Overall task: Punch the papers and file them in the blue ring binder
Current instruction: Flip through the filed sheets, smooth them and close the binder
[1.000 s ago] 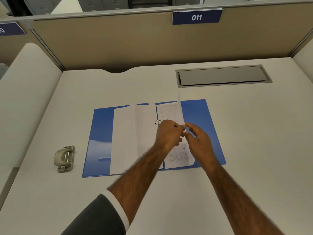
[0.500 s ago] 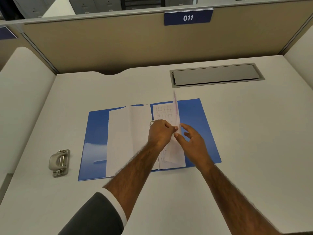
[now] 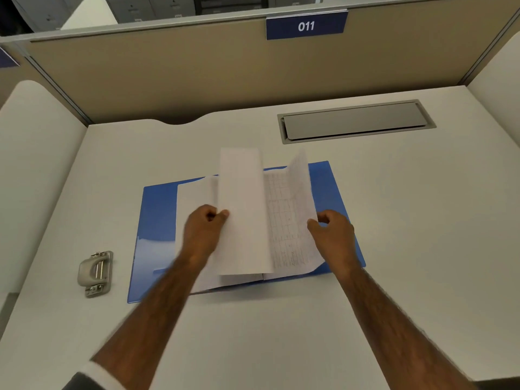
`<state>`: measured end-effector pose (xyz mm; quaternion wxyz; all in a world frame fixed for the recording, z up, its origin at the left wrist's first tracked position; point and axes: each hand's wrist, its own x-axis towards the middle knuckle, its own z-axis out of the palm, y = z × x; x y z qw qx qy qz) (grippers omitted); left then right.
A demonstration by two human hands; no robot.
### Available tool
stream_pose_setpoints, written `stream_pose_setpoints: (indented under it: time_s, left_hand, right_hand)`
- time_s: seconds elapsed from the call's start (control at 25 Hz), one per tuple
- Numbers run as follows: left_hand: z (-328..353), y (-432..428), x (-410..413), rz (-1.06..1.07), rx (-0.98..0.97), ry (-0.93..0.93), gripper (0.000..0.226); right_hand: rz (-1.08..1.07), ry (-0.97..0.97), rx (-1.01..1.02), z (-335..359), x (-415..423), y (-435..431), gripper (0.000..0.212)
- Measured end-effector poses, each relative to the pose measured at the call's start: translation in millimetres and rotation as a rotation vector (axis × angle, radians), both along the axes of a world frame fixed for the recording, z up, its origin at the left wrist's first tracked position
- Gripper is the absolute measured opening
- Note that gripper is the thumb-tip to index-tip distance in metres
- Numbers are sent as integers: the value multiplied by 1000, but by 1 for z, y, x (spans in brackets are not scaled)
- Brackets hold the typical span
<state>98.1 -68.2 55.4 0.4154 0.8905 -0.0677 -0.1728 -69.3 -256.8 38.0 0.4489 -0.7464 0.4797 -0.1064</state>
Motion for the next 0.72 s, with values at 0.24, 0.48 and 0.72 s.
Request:
stream_pose_setpoints:
  time_s: [0.24,0.48,0.72]
  left_hand:
    - [-25,65,39,58,198,-16,26]
    - [-52,88,46,58,350,-41,30]
    - [-41,68,26,60,548,-316,43]
  right_hand:
    - [-41,17,0,-4,-5,-14,29]
    - [-44,26,-2,-4,-6,-15,29]
    - [-31,-37,17,2,-2,-6,30]
